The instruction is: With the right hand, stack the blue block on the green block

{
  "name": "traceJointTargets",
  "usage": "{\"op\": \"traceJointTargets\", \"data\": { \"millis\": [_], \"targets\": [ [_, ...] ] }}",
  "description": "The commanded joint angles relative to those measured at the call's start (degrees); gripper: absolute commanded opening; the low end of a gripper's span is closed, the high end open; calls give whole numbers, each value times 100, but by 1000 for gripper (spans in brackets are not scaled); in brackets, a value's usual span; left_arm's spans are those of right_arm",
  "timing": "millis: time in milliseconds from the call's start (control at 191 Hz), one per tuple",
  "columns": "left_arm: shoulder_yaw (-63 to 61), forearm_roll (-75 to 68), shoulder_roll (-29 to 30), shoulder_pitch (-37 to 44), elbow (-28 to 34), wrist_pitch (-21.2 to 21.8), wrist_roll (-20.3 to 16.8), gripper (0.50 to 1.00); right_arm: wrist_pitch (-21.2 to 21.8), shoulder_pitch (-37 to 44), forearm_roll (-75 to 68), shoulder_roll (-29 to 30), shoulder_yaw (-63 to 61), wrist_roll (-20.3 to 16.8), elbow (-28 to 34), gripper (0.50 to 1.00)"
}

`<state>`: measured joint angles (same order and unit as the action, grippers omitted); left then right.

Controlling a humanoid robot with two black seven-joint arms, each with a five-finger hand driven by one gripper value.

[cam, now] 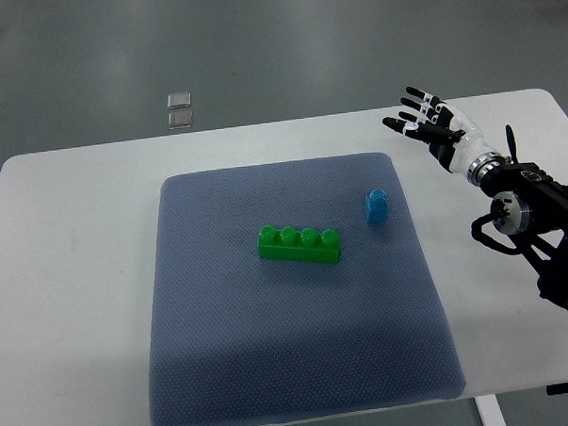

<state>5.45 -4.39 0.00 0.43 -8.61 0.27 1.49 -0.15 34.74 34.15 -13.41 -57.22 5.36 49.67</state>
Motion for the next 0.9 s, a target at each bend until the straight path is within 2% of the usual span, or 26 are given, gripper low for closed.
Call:
{"op": "traceJointTargets", "data": {
  "millis": [0,215,644,896],
  "targets": [
    [0,-1,0,1,0,0,0,1000,6,15,30,-47,-17,0,-1,919],
    [0,-1,0,1,0,0,0,1000,200,15,127,-144,9,123,34,919],
    [0,-1,0,1,0,0,0,1000,288,-3,1533,-135,80,114,69,919],
    [0,-1,0,1,0,0,0,1000,1043,6,3114,-609,264,79,631,919]
  ]
}}
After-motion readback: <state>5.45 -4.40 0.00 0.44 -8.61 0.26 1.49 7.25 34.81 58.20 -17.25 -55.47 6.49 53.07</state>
